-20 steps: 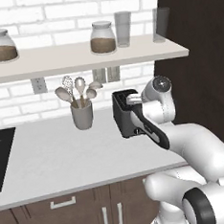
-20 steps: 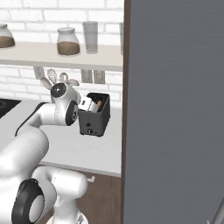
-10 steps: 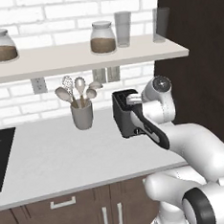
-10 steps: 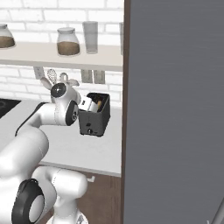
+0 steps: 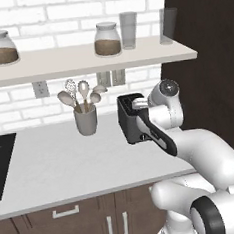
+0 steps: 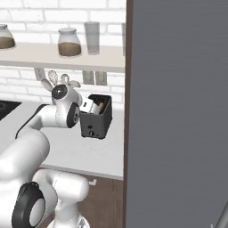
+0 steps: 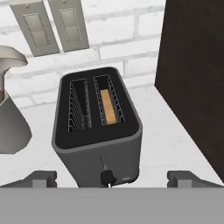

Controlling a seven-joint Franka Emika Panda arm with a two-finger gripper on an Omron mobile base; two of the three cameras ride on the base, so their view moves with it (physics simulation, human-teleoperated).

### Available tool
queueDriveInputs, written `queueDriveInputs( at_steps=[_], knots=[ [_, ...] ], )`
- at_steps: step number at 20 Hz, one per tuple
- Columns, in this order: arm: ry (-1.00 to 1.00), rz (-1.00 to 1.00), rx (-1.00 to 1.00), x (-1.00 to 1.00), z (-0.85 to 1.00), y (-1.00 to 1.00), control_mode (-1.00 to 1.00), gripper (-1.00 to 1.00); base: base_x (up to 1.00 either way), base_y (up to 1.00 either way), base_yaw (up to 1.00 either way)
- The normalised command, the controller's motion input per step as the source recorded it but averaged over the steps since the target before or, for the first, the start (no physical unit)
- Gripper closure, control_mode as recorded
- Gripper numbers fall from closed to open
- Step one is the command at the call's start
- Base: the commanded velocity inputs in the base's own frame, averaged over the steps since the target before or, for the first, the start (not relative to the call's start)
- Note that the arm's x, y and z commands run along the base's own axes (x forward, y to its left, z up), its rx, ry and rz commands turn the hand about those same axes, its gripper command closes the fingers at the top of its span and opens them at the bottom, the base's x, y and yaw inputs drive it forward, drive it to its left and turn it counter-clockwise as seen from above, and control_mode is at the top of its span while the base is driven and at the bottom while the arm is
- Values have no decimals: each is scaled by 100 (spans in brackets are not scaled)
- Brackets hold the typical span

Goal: Start the toaster. Once the lever pops up, take the bread to the plate on the dining counter.

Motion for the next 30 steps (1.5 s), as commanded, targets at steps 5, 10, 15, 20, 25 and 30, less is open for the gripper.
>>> queueDriveInputs(
  at_steps=[5, 10, 15, 20, 25, 30],
  knots=[
    [0, 0, 0, 0, 0, 0, -100, -100, 0, 0, 0],
    [0, 0, 0, 0, 0, 0, -100, -100, 0, 0, 0],
    [0, 0, 0, 0, 0, 0, -100, -100, 0, 0, 0],
    [0, 0, 0, 0, 0, 0, -100, -100, 0, 0, 0],
    [0, 0, 0, 0, 0, 0, -100, -100, 0, 0, 0],
    [0, 0, 0, 0, 0, 0, -100, -100, 0, 0, 0]
  ],
)
